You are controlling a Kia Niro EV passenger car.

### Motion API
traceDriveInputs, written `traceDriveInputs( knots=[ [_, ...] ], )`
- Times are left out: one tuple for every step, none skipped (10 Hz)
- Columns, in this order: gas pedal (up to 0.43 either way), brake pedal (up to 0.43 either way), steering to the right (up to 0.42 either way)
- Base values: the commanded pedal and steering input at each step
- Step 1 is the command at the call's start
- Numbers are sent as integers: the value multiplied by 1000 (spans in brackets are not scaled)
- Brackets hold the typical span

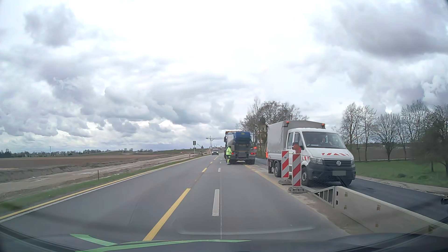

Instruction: Follow the waypoints while adhering to traffic rules and regulations

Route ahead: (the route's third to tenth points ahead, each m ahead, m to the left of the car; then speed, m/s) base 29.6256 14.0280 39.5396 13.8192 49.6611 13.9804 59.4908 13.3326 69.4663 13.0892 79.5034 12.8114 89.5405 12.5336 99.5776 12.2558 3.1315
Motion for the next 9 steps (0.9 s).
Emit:
traceDriveInputs(
  knots=[
    [0, 171, 2],
    [0, 171, 1],
    [0, 171, 1],
    [0, 171, 0],
    [0, 171, 0],
    [0, 165, 0],
    [0, 165, 0],
    [0, 159, 0],
    [0, 152, 0]
  ],
)
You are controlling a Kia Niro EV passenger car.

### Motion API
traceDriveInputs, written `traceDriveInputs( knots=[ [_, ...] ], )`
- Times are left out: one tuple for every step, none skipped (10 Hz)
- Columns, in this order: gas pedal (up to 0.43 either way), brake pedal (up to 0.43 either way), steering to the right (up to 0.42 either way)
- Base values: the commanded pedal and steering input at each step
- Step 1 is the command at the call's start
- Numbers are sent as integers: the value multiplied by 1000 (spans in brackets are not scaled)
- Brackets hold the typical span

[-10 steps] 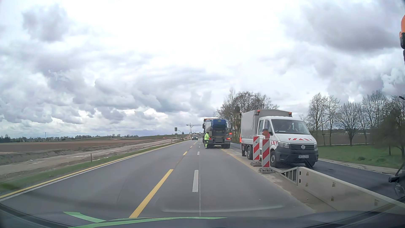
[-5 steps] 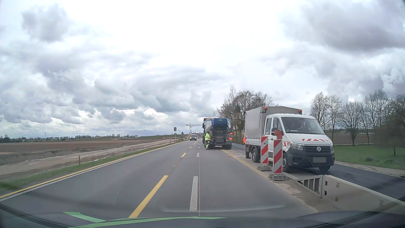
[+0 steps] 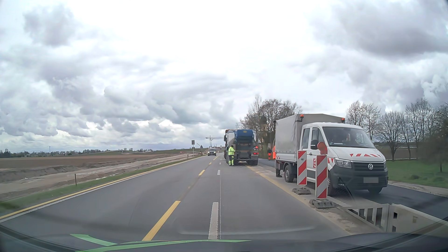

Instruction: Follow the waypoints while adhering to traffic rules and regulations

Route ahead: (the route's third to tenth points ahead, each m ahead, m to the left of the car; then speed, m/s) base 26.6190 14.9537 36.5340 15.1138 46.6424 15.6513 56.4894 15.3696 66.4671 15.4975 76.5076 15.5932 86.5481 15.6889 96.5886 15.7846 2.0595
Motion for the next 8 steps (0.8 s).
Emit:
traceDriveInputs(
  knots=[
    [0, 140, 0],
    [0, 134, 0],
    [0, 134, 0],
    [0, 122, 0],
    [0, 116, 0],
    [0, 98, 0],
    [0, 79, 0],
    [0, 73, 0]
  ],
)
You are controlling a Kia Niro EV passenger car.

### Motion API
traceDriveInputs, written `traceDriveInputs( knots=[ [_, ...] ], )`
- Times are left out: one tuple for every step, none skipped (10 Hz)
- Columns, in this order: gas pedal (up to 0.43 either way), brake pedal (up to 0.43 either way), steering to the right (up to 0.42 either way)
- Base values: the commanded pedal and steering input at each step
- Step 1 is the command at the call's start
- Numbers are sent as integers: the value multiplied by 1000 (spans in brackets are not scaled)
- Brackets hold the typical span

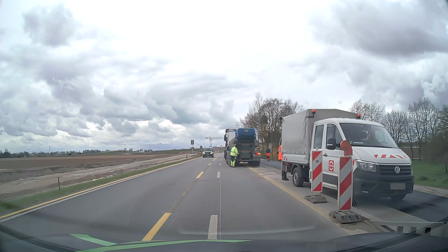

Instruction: Follow the waypoints while adhering to traffic rules and regulations

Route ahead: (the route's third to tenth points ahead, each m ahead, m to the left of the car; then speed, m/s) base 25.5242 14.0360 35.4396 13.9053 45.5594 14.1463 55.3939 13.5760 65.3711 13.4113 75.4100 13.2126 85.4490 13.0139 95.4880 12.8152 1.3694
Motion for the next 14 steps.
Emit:
traceDriveInputs(
  knots=[
    [0, 61, 0],
    [0, 49, 0],
    [0, 43, 0],
    [0, 18, 0],
    [0, 0, 0],
    [0, 0, 0],
    [0, 0, 0],
    [0, 0, 0],
    [0, 0, 0],
    [0, 0, 0],
    [0, 0, 0],
    [0, 0, 0],
    [0, 0, 0],
    [0, 0, 0]
  ],
)
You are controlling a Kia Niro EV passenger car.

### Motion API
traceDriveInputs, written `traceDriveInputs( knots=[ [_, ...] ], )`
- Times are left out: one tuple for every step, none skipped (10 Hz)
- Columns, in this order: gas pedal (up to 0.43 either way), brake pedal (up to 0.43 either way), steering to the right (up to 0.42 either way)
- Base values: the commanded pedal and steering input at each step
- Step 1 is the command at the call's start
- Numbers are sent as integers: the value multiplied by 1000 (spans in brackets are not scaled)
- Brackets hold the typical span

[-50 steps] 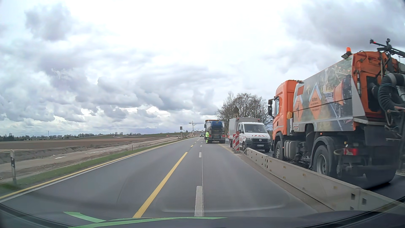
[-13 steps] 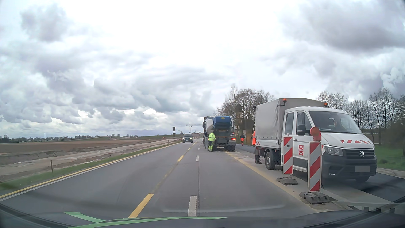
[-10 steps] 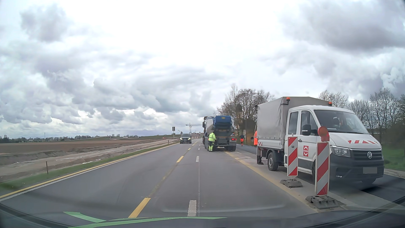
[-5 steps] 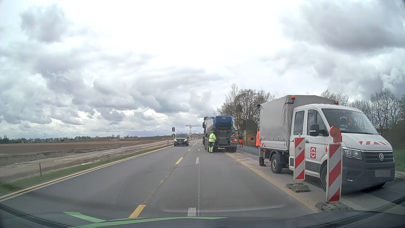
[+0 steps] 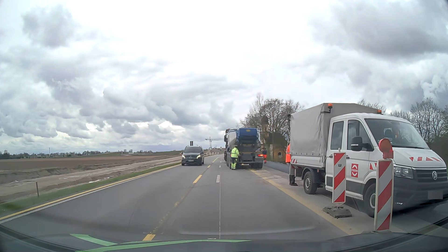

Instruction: Follow the waypoints while adhering to traffic rules and regulations

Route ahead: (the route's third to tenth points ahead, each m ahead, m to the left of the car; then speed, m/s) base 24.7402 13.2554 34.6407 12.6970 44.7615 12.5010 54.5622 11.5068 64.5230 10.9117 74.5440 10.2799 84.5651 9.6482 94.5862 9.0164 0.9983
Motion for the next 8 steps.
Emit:
traceDriveInputs(
  knots=[
    [0, 0, 0],
    [0, 0, 0],
    [0, 6, 0],
    [0, 24, 0],
    [0, 37, 0],
    [0, 55, 0],
    [0, 67, 0],
    [0, 67, 0]
  ],
)
